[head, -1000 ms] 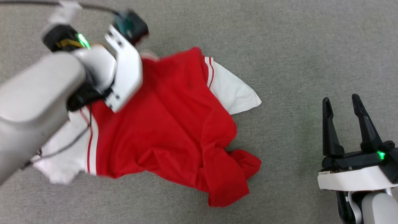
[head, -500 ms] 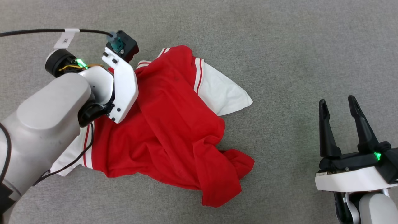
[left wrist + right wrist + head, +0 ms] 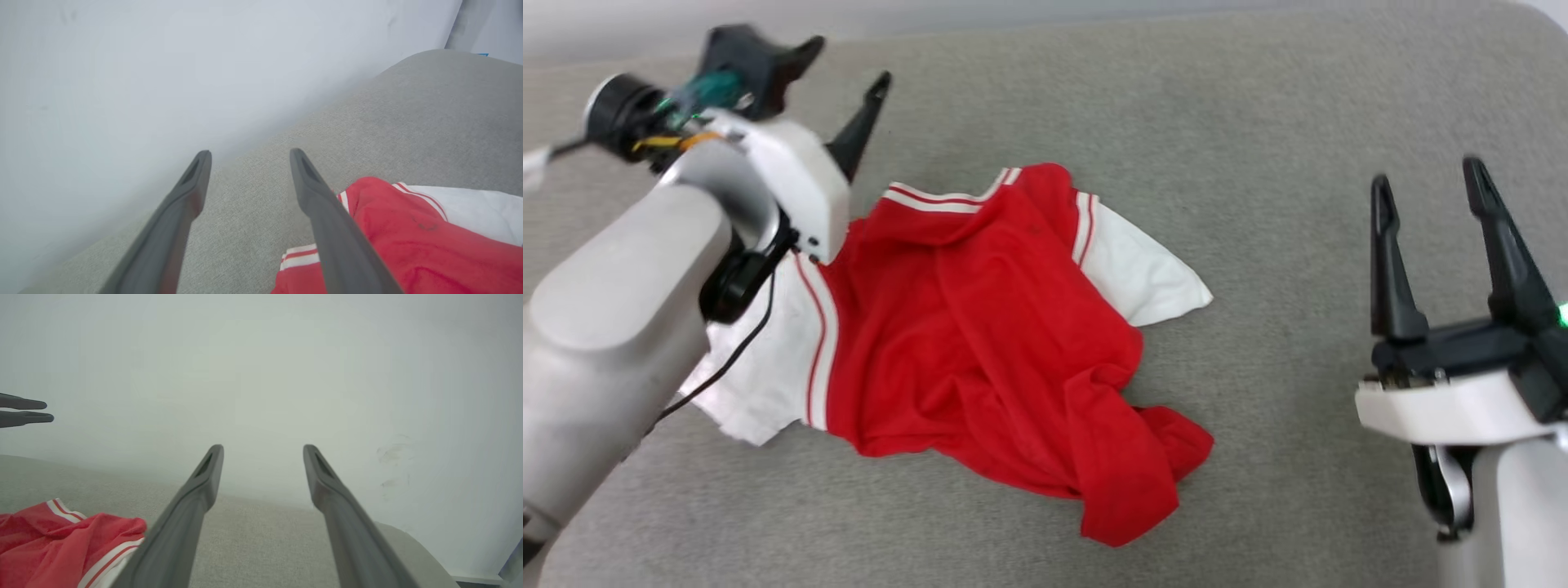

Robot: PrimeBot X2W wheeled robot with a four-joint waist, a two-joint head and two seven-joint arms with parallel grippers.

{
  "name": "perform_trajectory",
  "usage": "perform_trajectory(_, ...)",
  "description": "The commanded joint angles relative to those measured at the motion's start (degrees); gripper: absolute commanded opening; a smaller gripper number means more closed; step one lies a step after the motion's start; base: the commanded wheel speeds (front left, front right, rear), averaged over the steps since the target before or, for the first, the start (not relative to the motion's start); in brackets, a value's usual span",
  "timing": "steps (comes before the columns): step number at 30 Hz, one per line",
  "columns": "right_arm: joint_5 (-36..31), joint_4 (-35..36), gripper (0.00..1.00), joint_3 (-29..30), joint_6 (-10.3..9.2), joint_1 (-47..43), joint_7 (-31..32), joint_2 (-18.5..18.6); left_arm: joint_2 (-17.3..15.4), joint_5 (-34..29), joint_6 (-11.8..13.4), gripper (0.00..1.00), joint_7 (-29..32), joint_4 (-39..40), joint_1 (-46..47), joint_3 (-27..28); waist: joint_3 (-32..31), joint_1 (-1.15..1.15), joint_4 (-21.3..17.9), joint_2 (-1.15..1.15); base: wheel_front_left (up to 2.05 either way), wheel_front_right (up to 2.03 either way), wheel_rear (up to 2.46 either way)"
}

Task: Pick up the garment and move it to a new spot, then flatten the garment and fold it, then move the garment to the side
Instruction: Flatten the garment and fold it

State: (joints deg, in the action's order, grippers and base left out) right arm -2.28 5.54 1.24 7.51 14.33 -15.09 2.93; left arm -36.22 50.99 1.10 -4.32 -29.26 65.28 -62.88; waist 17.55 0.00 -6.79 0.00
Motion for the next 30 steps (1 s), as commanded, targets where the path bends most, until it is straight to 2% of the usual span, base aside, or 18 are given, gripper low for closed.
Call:
perform_trajectory(1, -1.6, -0.4, 1.00, -0.5, -0.04, 2.2, -0.1, 0.0, -0.7, -0.1, 2.2, 1.00, -3.0, 1.4, -2.5, 1.1, -1.6, 0.00, 1.8, 0.00, 0.00, 0.00, 0.00)
perform_trajectory(4, -2.4, -3.2, 1.00, -3.0, -0.05, 5.5, -0.1, 2.0, -2.7, -0.7, 6.9, 1.00, -7.6, 4.6, -6.1, 2.6, -2.2, 0.00, 3.1, 0.00, 0.00, 0.00, 0.00)
perform_trajectory(8, -1.9, -9.3, 1.00, -8.2, -0.04, 11.7, 0.7, 7.2, -4.5, -1.9, 15.2, 1.00, -10.5, 10.0, -11.8, 6.2, -2.6, 0.00, 4.7, 0.00, 0.00, 0.00, 0.00)
perform_trajectory(12, 2.3, -13.6, 1.00, -15.5, -0.05, 18.6, 8.1, 13.4, -4.8, -5.8, 23.2, 1.00, -10.9, 17.6, -18.6, 12.8, -2.6, 0.00, 6.0, 0.00, 0.00, 0.00, 0.00)
perform_trajectory(15, 6.9, -16.3, 1.00, -24.5, -0.04, 23.2, 19.0, 19.2, -3.9, -9.9, 27.2, 1.00, -10.8, 22.7, -25.3, 19.0, -2.7, 0.00, 6.8, 0.00, 0.00, 0.00, 0.00)
perform_trajectory(20, 21.0, -16.0, 1.00, -39.5, -0.06, 31.7, 36.6, 28.0, -0.8, -16.6, 29.9, 1.00, -10.9, 28.6, -35.3, 28.1, -2.2, 0.00, 7.5, 0.00, 0.00, 0.00, 0.00)
perform_trajectory(21, 21.0, -16.0, 1.00, -39.5, -0.06, 31.7, 36.6, 28.0, -0.8, -16.6, 29.9, 1.00, -10.9, 28.6, -35.3, 28.1, -2.2, 0.00, 7.5, 0.00, 0.00, 0.00, 0.00)
perform_trajectory(23, 27.8, -15.4, 1.00, -44.9, -0.06, 35.2, 43.8, 30.8, 1.1, -18.9, 30.1, 1.00, -10.9, 30.2, -38.8, 31.0, -1.7, 0.00, 7.9, 0.00, 0.00, 0.00, 0.00)
perform_trajectory(27, 38.8, -15.1, 1.00, -53.4, -0.06, 41.2, 55.3, 35.2, 5.2, -22.8, 28.7, 1.00, -10.9, 32.3, -44.2, 35.8, -0.5, 0.00, 9.1, 0.00, 0.00, 0.00, 0.00)
perform_trajectory(30, 43.7, -16.4, 1.00, -58.3, -0.06, 44.7, 61.0, 37.2, 8.5, -25.9, 27.1, 1.00, -10.9, 32.6, -46.7, 38.1, 0.7, 0.00, 10.5, 0.00, 0.00, 0.00, 0.00)
